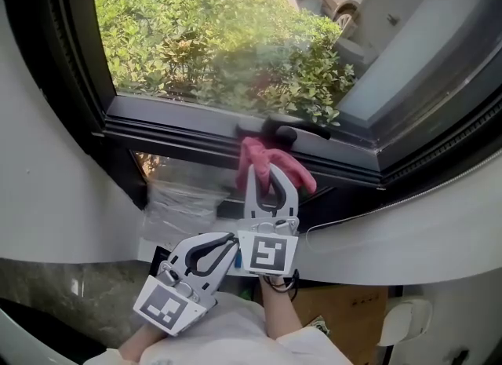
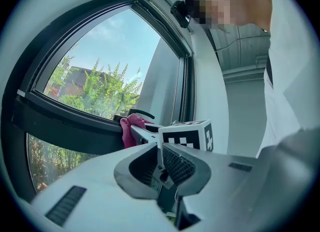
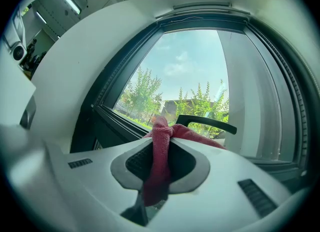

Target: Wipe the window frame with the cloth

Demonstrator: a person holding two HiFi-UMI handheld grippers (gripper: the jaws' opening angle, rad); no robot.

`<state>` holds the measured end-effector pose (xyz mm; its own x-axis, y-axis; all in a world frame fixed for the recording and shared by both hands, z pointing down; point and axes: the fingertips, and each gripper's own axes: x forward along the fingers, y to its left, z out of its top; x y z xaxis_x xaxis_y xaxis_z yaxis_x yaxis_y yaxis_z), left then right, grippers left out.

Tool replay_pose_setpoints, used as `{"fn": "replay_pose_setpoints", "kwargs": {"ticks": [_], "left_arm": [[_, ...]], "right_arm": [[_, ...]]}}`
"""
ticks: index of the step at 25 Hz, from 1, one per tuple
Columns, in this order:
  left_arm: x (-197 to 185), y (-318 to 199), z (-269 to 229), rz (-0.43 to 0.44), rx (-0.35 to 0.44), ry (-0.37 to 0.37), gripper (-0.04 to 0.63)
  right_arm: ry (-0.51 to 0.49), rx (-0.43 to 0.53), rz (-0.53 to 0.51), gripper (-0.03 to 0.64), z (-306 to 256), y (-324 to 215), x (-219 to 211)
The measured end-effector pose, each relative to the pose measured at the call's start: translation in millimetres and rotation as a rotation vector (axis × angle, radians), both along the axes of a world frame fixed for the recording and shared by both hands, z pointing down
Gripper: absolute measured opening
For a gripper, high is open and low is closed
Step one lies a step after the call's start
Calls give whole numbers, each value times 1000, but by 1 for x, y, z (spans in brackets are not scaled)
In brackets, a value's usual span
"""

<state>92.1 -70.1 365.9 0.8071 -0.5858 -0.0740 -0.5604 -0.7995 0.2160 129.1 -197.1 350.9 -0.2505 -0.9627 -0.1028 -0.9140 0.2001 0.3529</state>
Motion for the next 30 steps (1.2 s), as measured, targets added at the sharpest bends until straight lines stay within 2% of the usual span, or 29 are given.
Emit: {"fn": "replay_pose_setpoints", "kwargs": {"ticks": [6, 11, 13, 16, 21, 30], "left_arm": [[2, 6, -2, 34, -12, 8, 41], [-13, 0, 6, -28, -6, -40, 41], [-26, -8, 10, -65, 14, -67, 41], [-49, -18, -3, -121, 37, -69, 41], [-88, -24, -14, -172, 55, -85, 41], [-152, -24, -15, -202, 44, -113, 41]], "right_arm": [[-18, -17, -60, 54, -2, 4, -1], [-148, -35, -131, 54, -15, 33, 15], [-149, -47, -154, 54, -15, 49, 24], [-116, -46, -184, 54, -17, 76, 32], [-121, -110, -120, 54, 0, 116, 37], [-110, -270, -69, 54, 31, 146, 3]]}}
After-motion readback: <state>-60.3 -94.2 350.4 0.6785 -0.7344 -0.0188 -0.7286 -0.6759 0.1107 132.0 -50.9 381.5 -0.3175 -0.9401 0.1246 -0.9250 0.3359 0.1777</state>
